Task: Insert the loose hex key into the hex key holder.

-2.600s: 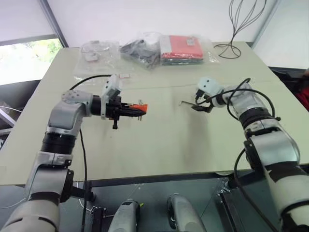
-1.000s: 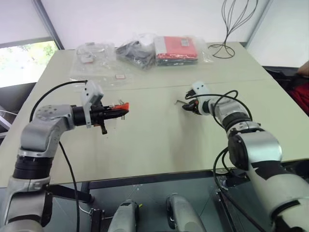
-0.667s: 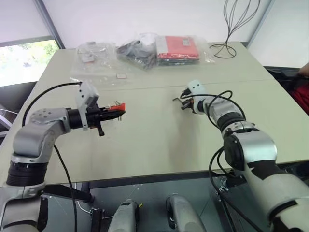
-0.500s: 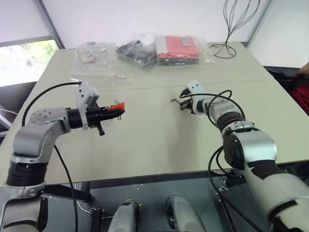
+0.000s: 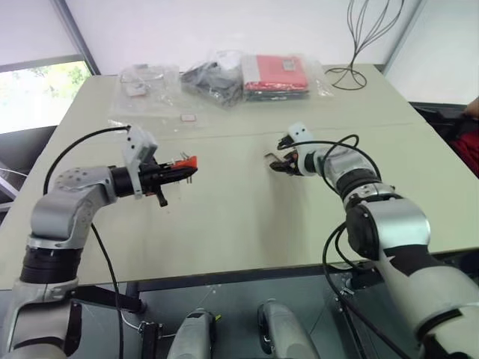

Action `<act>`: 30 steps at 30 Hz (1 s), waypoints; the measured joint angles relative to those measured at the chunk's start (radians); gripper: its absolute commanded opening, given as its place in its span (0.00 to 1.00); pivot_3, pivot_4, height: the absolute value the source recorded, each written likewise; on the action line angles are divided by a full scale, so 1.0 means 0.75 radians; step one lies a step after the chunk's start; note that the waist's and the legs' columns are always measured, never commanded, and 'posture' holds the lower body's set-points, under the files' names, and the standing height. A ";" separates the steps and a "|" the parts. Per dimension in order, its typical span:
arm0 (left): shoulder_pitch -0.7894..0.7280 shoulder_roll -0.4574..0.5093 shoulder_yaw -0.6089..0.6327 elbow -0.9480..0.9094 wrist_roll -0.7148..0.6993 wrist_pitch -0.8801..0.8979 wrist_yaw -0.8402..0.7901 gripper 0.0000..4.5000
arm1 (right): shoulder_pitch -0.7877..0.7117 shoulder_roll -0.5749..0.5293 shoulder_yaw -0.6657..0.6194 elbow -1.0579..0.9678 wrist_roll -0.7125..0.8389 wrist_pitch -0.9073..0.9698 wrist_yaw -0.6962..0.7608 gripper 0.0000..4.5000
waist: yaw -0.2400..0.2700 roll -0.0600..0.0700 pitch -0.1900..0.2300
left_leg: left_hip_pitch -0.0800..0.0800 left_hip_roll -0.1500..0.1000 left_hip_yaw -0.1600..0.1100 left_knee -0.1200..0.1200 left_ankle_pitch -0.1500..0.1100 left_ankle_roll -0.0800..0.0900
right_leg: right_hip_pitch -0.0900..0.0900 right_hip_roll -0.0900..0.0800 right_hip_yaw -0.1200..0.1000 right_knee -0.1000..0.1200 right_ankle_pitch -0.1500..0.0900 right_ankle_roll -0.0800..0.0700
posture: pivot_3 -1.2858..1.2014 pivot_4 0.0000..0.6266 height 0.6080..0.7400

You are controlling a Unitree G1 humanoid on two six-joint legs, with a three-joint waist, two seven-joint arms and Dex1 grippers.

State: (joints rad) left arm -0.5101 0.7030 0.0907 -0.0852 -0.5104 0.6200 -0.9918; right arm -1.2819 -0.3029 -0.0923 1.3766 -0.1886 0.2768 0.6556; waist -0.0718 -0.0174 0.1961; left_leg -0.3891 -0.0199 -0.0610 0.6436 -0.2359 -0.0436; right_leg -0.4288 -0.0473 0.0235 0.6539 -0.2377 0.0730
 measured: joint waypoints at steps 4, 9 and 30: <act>0.042 0.002 0.006 -0.039 -0.001 0.002 0.025 0.00 | -0.040 0.001 -0.061 0.000 0.041 -0.001 -0.091 0.67 | 0.002 0.000 0.000 | 0.000 0.000 0.000 -0.002 0.000 0.000 | 0.000 0.000 0.000 -0.001 0.000 0.000 | 0.52 0.24 1.00; 0.109 0.011 0.031 -0.098 -0.007 0.018 0.062 0.00 | -0.043 0.020 -0.105 0.001 0.073 0.002 -0.158 0.67 | 0.003 0.000 0.000 | -0.001 0.000 0.000 -0.002 0.000 0.000 | 0.000 -0.001 0.000 -0.004 0.000 0.000 | 0.52 0.24 1.00; 0.248 0.085 0.180 -0.286 -0.110 0.131 0.209 0.00 | 0.058 0.064 -0.096 0.003 0.022 -0.029 -0.266 0.01 | 0.003 0.000 0.000 | 0.000 0.000 0.000 -0.002 0.000 0.000 | 0.001 0.000 0.000 -0.005 0.000 0.000 | 0.52 0.24 1.00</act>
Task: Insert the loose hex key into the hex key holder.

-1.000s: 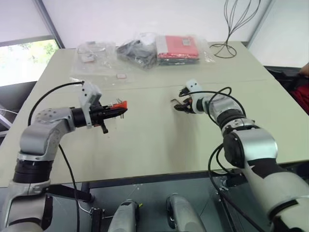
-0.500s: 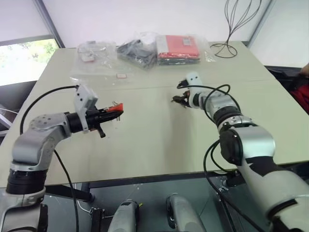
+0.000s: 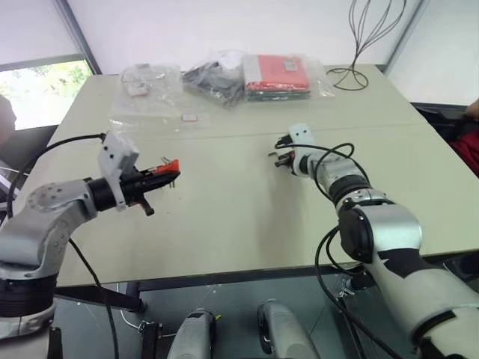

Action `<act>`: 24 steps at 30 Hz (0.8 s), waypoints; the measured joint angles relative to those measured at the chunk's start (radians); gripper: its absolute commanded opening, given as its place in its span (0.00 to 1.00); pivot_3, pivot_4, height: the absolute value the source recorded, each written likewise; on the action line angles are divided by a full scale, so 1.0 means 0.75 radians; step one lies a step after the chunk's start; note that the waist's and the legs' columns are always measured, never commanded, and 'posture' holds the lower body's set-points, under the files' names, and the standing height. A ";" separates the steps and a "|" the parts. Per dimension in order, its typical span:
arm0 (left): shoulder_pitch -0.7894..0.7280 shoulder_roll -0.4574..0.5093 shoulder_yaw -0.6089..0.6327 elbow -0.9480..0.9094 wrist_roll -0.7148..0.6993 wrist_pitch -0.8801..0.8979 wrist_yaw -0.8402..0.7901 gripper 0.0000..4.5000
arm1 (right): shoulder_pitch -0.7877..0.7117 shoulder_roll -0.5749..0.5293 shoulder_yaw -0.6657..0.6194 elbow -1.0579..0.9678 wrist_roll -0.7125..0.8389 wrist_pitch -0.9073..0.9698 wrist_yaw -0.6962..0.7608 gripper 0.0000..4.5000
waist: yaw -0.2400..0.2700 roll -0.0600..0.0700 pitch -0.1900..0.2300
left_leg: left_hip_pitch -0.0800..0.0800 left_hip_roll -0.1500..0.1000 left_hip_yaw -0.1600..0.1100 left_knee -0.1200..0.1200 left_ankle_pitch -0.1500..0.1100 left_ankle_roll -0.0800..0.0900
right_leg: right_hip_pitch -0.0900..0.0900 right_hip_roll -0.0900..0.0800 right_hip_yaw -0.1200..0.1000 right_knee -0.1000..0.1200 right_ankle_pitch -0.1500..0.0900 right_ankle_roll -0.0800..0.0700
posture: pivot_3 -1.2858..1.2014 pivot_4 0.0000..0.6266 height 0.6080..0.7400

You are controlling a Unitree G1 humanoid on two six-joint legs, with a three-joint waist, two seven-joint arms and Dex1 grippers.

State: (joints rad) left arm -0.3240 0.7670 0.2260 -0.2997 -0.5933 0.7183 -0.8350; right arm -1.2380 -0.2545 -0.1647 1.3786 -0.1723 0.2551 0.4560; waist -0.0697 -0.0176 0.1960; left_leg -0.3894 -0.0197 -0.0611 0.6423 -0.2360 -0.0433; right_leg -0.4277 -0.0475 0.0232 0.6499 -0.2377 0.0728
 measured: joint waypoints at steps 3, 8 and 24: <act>-0.009 0.000 -0.003 0.001 -0.007 0.000 0.011 0.00 | -0.001 0.000 0.001 0.000 -0.001 -0.004 0.013 0.01 | 0.000 0.000 0.000 | 0.000 0.000 0.000 0.000 0.000 0.000 | 0.000 0.000 0.000 0.000 0.000 0.000 | 0.52 0.24 1.00; -0.136 -0.053 -0.036 0.105 -0.004 -0.025 0.012 0.00 | -0.030 -0.005 -0.043 0.009 0.043 -0.027 0.027 0.01 | 0.000 0.001 0.001 | -0.001 0.000 0.000 0.000 0.000 0.000 | 0.000 0.000 0.000 0.000 0.000 0.000 | 0.52 0.24 1.00; -1.174 -0.578 -0.306 1.602 0.202 -0.497 -0.518 0.00 | -0.351 -0.054 -0.538 -0.285 0.728 0.041 -0.054 0.01 | 0.016 -0.001 0.002 | -0.004 -0.001 0.004 -0.010 -0.004 0.007 | -0.007 -0.001 0.000 -0.005 0.001 0.003 | 0.52 0.24 1.00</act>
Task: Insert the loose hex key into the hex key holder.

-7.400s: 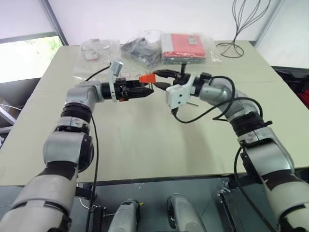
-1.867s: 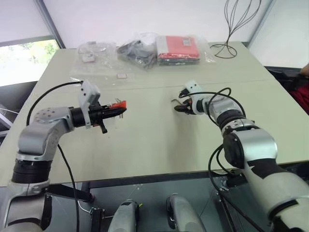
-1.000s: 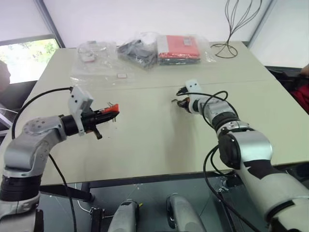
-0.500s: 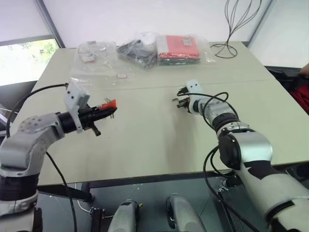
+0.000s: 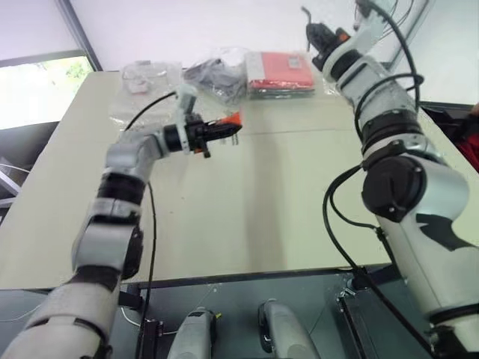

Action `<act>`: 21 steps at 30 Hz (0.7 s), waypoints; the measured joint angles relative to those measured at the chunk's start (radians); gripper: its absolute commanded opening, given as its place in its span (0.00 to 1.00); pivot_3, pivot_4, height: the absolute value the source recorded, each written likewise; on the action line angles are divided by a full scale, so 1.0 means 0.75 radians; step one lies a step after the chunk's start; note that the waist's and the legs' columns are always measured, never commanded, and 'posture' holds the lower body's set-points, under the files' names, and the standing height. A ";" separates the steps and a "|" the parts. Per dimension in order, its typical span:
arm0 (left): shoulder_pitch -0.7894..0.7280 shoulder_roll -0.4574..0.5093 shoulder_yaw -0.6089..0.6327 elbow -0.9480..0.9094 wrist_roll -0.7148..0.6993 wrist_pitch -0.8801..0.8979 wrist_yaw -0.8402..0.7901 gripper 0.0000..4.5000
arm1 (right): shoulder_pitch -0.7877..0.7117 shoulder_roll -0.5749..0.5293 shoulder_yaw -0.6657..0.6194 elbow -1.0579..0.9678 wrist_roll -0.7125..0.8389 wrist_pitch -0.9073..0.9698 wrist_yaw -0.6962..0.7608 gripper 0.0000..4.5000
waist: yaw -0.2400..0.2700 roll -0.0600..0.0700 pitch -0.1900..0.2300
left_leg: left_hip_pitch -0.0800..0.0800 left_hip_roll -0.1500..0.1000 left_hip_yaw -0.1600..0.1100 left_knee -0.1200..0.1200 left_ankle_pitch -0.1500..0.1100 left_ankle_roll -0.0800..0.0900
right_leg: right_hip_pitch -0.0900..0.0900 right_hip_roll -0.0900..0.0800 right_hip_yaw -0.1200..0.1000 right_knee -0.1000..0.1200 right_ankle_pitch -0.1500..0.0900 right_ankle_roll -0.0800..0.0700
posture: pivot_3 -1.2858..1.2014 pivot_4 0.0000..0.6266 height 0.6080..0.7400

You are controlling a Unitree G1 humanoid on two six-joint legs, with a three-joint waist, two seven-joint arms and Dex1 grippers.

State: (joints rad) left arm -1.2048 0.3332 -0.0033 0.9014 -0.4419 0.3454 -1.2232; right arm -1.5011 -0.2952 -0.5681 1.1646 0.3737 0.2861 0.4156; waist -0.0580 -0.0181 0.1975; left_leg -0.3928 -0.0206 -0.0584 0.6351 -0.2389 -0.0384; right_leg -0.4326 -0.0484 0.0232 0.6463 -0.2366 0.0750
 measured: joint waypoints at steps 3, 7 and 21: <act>-0.100 -0.057 0.019 0.135 0.024 -0.066 -0.051 0.00 | 0.054 0.062 0.006 -0.130 0.061 0.058 -0.024 0.01 | -0.006 0.000 0.000 | -0.001 0.000 0.000 -0.006 0.000 0.000 | -0.004 0.000 0.000 0.001 0.000 0.000 | 0.52 0.24 1.00; -0.160 -0.094 0.043 0.256 0.056 -0.148 -0.087 0.00 | 0.149 0.118 0.019 -0.365 0.133 0.143 -0.071 0.01 | -0.010 0.000 0.000 | -0.012 0.001 0.000 -0.005 0.000 0.000 | -0.014 0.000 0.000 0.003 0.000 0.000 | 0.52 0.24 1.00; -0.296 -0.160 0.156 0.466 0.158 -0.337 -0.017 0.00 | 0.433 0.306 0.082 -1.103 0.420 0.495 -0.350 0.01 | 0.016 0.000 0.000 | -0.020 0.000 -0.001 -0.001 0.001 -0.001 | -0.022 -0.001 0.000 0.004 0.001 0.001 | 0.52 0.24 1.00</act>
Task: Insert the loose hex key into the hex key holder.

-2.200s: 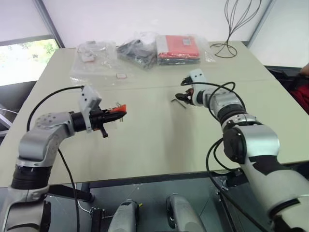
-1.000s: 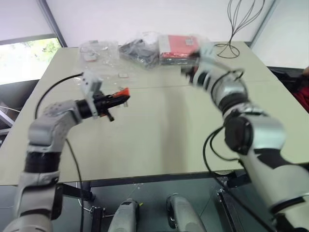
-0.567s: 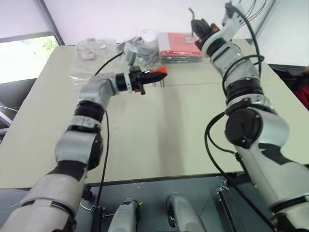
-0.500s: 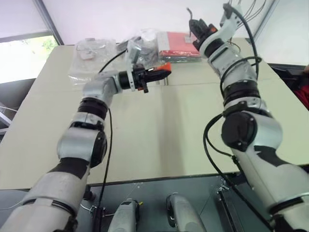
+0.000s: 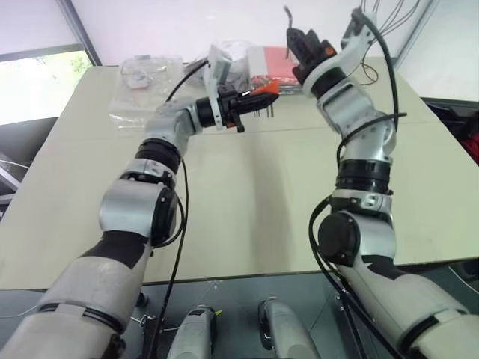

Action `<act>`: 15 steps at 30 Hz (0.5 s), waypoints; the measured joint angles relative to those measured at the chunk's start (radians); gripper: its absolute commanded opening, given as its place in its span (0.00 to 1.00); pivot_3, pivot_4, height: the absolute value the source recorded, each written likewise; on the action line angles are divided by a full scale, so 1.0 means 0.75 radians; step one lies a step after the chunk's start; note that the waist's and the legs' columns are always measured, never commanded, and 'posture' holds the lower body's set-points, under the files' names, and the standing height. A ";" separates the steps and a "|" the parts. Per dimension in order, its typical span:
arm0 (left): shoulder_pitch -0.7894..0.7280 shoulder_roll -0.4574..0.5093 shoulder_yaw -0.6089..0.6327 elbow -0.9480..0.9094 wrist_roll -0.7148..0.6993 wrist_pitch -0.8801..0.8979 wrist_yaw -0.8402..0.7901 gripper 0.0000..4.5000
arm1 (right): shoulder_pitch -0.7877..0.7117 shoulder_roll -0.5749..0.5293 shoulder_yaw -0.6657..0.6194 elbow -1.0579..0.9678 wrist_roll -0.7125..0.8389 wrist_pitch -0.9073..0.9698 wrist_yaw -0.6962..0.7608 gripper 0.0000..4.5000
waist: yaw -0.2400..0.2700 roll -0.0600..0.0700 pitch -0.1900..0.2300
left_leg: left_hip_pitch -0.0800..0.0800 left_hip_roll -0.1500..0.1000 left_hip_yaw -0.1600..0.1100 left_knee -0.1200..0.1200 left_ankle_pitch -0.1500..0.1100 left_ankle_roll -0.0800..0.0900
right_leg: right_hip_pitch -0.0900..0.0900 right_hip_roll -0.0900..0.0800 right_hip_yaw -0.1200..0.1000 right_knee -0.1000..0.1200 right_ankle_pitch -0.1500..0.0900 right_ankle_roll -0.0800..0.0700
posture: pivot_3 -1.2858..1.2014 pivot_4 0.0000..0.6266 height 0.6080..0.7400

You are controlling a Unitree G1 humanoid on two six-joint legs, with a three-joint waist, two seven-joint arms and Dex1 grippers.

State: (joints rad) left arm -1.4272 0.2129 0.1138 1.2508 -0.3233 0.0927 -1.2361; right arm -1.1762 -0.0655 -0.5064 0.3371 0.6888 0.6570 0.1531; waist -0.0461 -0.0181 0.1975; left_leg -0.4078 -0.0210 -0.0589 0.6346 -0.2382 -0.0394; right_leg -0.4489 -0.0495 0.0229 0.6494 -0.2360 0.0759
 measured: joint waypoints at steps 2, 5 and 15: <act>0.000 0.000 0.012 0.010 0.015 -0.010 0.007 0.00 | 0.021 0.008 0.003 -0.056 0.034 0.029 -0.032 0.01 | 0.003 0.000 0.000 | 0.000 0.000 0.000 0.001 0.000 0.000 | 0.000 0.000 0.000 0.000 0.000 0.000 | 0.52 0.24 1.00; -0.011 0.001 0.035 0.033 0.030 -0.021 0.039 0.00 | 0.055 0.020 0.013 -0.143 0.085 0.059 -0.072 0.01 | 0.004 0.000 0.000 | 0.000 0.000 0.000 0.003 0.000 0.000 | 0.000 0.000 0.000 0.001 0.000 0.000 | 0.52 0.24 1.00; -0.053 -0.026 0.073 0.058 0.084 0.078 0.041 0.00 | 0.152 0.051 0.078 -0.215 0.150 0.076 -0.108 0.01 | 0.002 0.000 0.000 | -0.001 0.000 0.000 0.008 0.000 0.000 | 0.000 0.002 0.000 0.004 0.000 0.000 | 0.52 0.24 1.00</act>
State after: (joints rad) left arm -1.4669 0.1933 0.1686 1.2941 -0.2601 0.1516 -1.2056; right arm -1.0623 -0.0277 -0.4481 0.1757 0.8014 0.7140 0.0723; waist -0.0448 -0.0180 0.1975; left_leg -0.4082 -0.0211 -0.0592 0.6404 -0.2382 -0.0393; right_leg -0.4485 -0.0484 0.0229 0.6525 -0.2359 0.0760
